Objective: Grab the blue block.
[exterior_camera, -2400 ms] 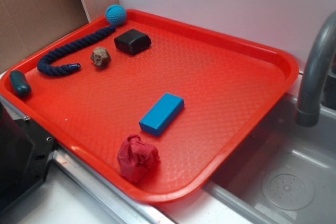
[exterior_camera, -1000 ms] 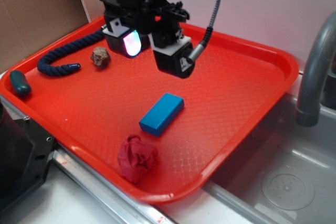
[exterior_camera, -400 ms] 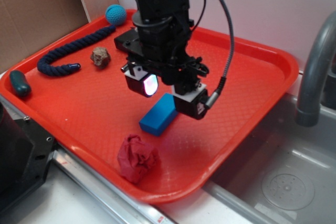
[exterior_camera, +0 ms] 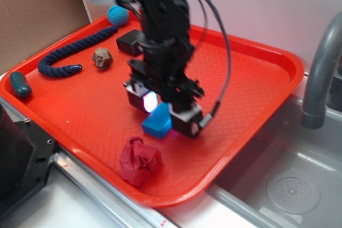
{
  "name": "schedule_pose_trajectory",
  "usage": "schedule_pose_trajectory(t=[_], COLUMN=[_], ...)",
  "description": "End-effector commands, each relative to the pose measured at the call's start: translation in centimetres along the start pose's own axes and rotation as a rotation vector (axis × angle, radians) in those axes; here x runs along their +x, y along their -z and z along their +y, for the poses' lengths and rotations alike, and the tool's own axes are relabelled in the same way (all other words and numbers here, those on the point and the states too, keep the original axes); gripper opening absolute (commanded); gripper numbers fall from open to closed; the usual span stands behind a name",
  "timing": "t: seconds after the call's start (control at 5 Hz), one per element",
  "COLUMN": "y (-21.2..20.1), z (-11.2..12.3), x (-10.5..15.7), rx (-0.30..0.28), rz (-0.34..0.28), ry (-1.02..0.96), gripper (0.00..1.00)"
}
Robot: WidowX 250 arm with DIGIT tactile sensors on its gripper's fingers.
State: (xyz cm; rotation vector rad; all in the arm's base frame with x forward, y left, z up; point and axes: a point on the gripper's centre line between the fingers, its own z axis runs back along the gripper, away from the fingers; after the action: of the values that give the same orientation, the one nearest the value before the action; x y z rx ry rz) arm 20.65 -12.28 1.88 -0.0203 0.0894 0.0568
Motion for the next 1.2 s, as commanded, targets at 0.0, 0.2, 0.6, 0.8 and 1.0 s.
schedule_pose_trajectory(t=[0.0, 0.2, 0.6, 0.8, 1.0], y=[-2.4, -5.4, -11.5, -8.0, -4.8], z=[-1.2, -0.9, 0.1, -0.9, -1.2], x=[0.0, -0.7, -1.9, -2.2, -2.5], rx=[0.064, 0.048, 0.052, 0.077, 0.028], rz=[-0.017, -0.02, -0.25, -0.208, -0.201], ry=[-0.041, 0.046, 0.04, 0.024, 0.049], gripper=[0.0, 0.0, 1.0, 1.0, 1.0])
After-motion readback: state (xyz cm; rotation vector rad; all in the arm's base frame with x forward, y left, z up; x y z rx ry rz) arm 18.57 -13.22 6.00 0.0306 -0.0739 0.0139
